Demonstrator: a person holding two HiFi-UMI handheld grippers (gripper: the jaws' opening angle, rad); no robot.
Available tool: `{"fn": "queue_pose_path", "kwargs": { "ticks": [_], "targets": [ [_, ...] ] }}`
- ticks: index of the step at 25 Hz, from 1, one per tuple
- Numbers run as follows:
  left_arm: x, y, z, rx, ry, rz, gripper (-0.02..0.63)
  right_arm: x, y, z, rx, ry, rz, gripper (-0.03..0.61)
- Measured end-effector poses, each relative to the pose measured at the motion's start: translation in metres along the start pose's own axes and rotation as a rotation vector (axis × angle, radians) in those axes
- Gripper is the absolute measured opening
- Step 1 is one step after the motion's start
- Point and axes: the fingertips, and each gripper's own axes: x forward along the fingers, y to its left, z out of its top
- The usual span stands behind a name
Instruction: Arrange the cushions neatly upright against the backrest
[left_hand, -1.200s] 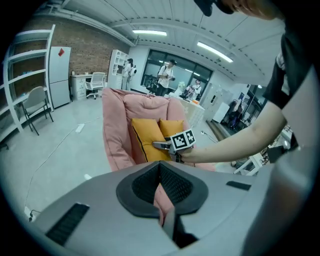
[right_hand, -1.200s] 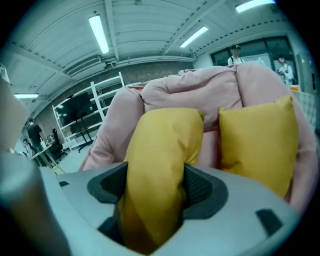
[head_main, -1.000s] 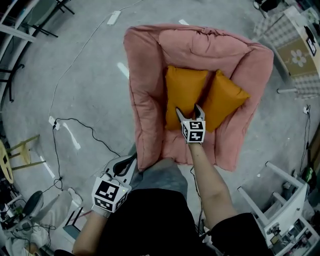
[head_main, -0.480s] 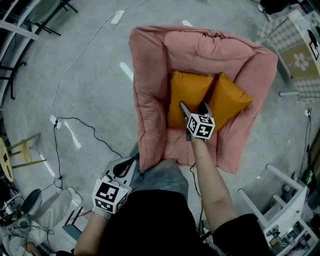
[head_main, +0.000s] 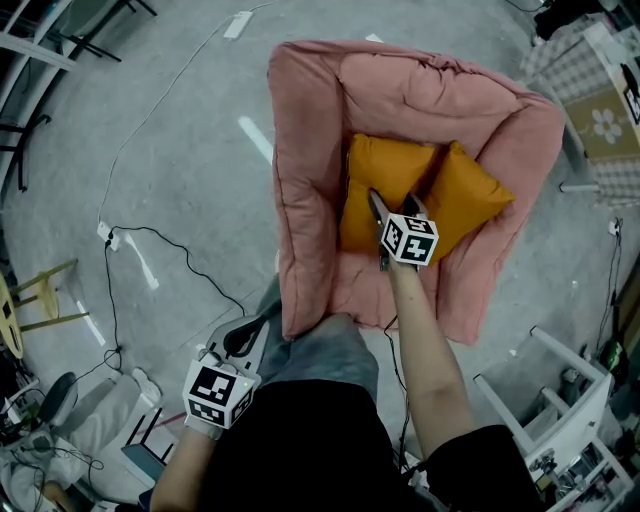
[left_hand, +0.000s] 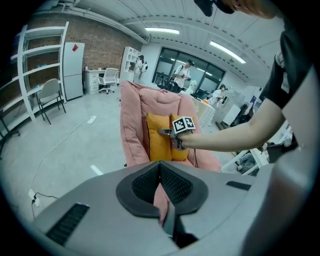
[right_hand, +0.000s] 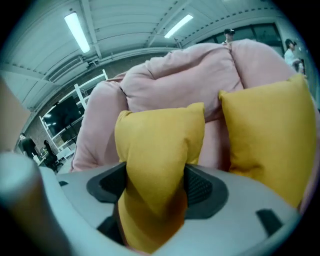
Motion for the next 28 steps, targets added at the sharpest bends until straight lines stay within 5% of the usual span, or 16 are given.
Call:
{"fn": "queue_pose_path", "kwargs": {
  "ticks": [5, 13, 21, 24, 28],
  "targets": [
    [-0.006, 0.008, 0.005, -0.016, -0.021, 0.016, 0.012, -0.018, 0.019, 0.017, -0.079, -0.152, -0.018, 0.342],
    [-0.008, 0.009, -0.001, -0.016, -0.014, 0.012, 0.012, 0.012, 0.025, 0.017, -0.084, -0.095, -0.037, 0.397],
    [-0.004, 0.01, 0.007, 0.006, -0.021, -0.014, 0.012, -0.042, 0.017, 0.011, -0.055, -0.108, 0.006, 0.428],
    [0.003, 0.004, 0.016, 0.032, -0.019, -0.043, 0.012, -0.067, -0.005, 0.014, -0.029, -0.149, -0.075, 0.428],
    [0.012, -0.006, 0.023, 0.071, -0.004, -0.076, 0.012, -0.096, -0.075, 0.009, 0.077, -0.147, -0.311, 0.428]
  ]
}}
